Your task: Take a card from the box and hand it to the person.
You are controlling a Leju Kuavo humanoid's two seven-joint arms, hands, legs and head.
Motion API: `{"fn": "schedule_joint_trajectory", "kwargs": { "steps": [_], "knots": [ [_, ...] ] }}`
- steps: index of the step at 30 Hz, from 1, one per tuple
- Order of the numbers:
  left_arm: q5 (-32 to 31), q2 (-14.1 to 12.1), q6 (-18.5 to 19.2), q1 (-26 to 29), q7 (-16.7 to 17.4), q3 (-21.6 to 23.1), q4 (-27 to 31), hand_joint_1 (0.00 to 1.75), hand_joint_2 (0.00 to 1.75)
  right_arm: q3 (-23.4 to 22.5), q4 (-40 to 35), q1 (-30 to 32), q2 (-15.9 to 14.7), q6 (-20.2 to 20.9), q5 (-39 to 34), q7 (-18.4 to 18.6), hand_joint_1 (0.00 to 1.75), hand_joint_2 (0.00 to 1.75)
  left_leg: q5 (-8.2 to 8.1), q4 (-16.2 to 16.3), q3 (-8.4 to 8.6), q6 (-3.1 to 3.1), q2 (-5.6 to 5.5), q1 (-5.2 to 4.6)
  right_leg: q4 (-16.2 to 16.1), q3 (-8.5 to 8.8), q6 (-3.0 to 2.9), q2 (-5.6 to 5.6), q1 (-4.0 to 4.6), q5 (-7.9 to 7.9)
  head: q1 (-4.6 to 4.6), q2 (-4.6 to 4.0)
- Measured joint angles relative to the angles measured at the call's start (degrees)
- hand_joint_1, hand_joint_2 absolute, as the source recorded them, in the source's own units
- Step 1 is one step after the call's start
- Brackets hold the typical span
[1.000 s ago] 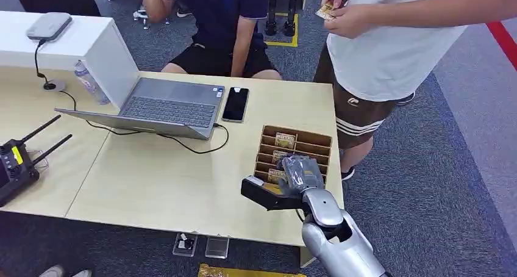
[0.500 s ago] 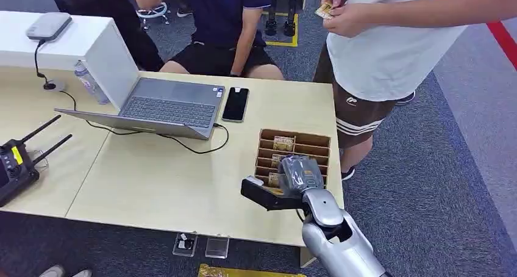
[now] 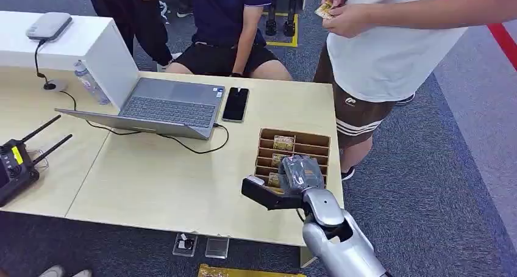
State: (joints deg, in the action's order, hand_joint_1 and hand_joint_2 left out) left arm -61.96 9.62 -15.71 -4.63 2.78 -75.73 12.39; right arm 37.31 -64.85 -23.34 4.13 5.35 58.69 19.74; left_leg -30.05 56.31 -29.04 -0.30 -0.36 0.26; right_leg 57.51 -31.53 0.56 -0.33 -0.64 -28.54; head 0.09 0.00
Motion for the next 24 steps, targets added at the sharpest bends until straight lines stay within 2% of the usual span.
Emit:
{"fn": "schedule_joint_trajectory", "kwargs": {
  "steps": [3, 8, 18, 20, 24],
  "knots": [
    [0.0, 0.0, -0.1, 0.0, 0.0, 0.0, 0.0, 0.00, 1.75, -0.1, 0.0, 0.0, 0.0, 0.0, 0.0, 0.0, 1.15, 1.75, 0.00, 0.0, 0.00, 0.00, 0.00, 0.00, 0.0, 0.00, 0.00, 0.00, 0.00, 0.00, 0.02, 0.00],
    [0.0, 0.0, -0.1, 0.0, -0.1, 0.0, 0.0, 0.00, 1.75, -0.5, 0.1, 0.1, 0.0, 0.0, 0.0, 0.0, 0.75, 1.75, 0.00, 0.0, -0.01, 0.00, 0.00, 0.00, 0.0, -0.01, 0.00, 0.00, 0.00, 0.00, 0.02, 0.00],
    [0.0, 0.0, -0.2, 0.0, 0.0, 0.0, 0.0, 0.00, 1.75, -0.5, 0.5, 0.2, 0.0, 0.0, 0.0, 0.1, 0.84, 1.75, 0.00, 0.0, -0.02, 0.00, 0.00, 0.00, 0.0, -0.01, 0.00, 0.00, 0.00, 0.00, 0.00, 0.00],
    [0.0, 0.0, -0.2, 0.0, 0.0, 0.0, 0.0, 0.00, 1.75, -0.5, 0.7, 0.2, 0.0, 0.0, 0.0, 0.1, 0.93, 1.75, 0.00, 0.0, -0.02, 0.00, 0.00, 0.00, 0.0, -0.01, 0.00, 0.00, 0.00, 0.00, 0.00, 0.00],
    [0.0, 0.0, -0.3, 0.0, 0.0, 0.0, 0.0, 0.00, 1.75, -0.5, 0.8, 0.2, 0.0, 0.0, 0.0, 0.1, 0.99, 1.75, 0.00, 0.0, -0.02, 0.00, 0.00, 0.00, 0.0, -0.01, 0.00, 0.00, 0.00, 0.00, 0.00, 0.00]
  ]
}}
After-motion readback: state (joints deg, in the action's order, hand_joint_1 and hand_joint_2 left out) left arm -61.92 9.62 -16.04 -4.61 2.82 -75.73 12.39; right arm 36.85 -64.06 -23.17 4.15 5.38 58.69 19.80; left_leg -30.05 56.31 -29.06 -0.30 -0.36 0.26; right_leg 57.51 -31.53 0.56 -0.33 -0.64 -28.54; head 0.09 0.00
